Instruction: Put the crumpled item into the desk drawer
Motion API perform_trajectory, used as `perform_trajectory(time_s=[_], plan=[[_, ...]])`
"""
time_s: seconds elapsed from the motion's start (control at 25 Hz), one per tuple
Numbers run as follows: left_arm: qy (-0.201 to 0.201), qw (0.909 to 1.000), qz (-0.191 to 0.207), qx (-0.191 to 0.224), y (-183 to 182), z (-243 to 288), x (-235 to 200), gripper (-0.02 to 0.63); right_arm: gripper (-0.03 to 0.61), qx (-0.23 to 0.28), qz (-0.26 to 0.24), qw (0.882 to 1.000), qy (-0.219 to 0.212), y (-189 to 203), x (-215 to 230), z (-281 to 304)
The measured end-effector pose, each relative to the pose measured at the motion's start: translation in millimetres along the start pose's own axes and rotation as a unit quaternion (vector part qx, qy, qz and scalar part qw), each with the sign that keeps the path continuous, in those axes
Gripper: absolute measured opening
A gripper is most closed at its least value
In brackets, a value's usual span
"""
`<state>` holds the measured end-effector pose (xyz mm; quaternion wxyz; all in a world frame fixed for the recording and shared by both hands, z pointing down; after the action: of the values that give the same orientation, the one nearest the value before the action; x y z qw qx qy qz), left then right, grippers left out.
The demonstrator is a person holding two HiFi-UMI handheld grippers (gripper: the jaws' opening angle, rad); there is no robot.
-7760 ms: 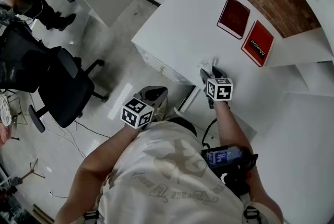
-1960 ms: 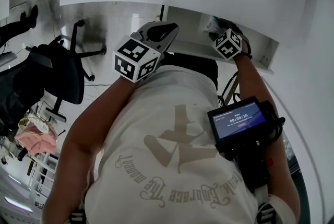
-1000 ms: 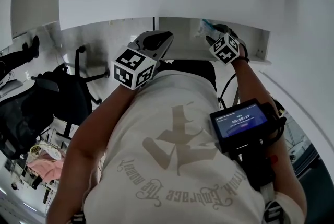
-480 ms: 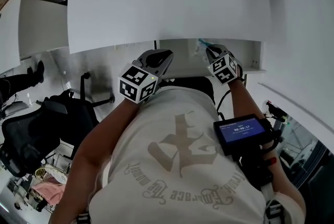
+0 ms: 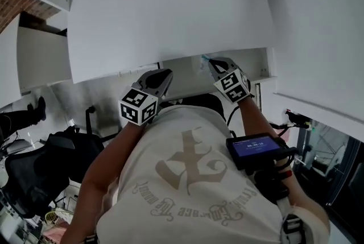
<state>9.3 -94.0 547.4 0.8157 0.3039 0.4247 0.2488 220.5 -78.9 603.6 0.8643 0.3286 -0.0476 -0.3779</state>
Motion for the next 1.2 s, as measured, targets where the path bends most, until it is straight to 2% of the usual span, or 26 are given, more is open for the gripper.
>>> perform_trajectory(time_s=[0.4,0.68,0.88,1.2], plan=[[-0.008,0.9992,0.01,0.038,-26.0,-7.5,-13.1,0.033,0.023,0.076,0.074,0.994,0.019,-36.3,7.2,-29.0],[0.015,0.9971,0.051,0.055,-36.3,-12.5,2.4,0.033,0.023,0.136,0.141,0.981,0.014,-54.0,5.9,-46.4],[0.028,0.9963,0.062,0.053,-38.4,-12.9,7.3,0.032,0.023,0.161,0.15,0.976,0.008,-66.6,-2.2,-54.9],[0.042,0.9952,0.074,0.048,-39.3,-11.4,17.1,0.033,0.022,0.174,0.158,0.972,0.013,-68.7,-10.9,-69.4]])
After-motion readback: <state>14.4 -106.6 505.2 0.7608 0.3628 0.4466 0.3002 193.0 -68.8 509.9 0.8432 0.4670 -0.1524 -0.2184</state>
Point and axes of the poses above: the fingertips, and each gripper's own axes: z forward along the fingers, x to its right, y out of its underside, the point moved 6 cm from there along -z, backward along the fingers, and after that the axes turned 7 degrees about -z, right-handed, at the moved point
